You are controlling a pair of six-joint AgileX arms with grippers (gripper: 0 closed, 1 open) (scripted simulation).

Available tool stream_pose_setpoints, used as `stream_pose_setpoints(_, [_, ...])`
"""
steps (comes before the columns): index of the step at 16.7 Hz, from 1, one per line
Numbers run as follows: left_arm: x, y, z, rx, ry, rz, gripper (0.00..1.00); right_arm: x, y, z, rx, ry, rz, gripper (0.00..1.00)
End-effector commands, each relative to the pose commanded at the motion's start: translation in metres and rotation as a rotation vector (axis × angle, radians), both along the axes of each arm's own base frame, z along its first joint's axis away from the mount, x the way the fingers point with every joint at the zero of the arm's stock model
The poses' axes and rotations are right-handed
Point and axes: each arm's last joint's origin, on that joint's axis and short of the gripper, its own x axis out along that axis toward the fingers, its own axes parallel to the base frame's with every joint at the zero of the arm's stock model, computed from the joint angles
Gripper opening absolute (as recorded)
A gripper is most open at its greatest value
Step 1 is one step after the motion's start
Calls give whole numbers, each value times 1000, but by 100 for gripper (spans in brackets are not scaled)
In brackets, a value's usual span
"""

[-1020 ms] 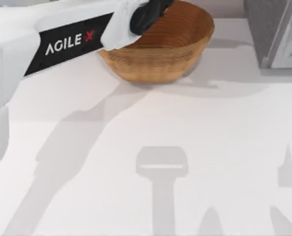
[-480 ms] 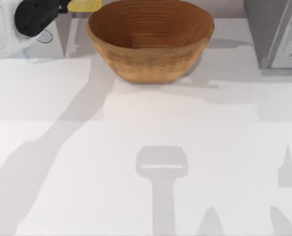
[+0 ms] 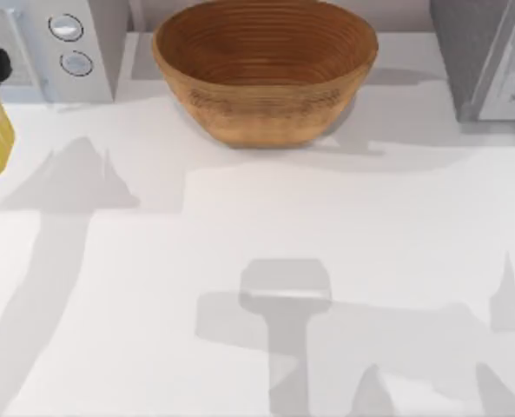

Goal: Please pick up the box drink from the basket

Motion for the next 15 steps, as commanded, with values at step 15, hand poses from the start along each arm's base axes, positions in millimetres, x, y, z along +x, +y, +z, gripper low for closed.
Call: stream_pose_setpoints(15, [-78,36,-164,17,40,10,0,0,0,0,0,0,0,100])
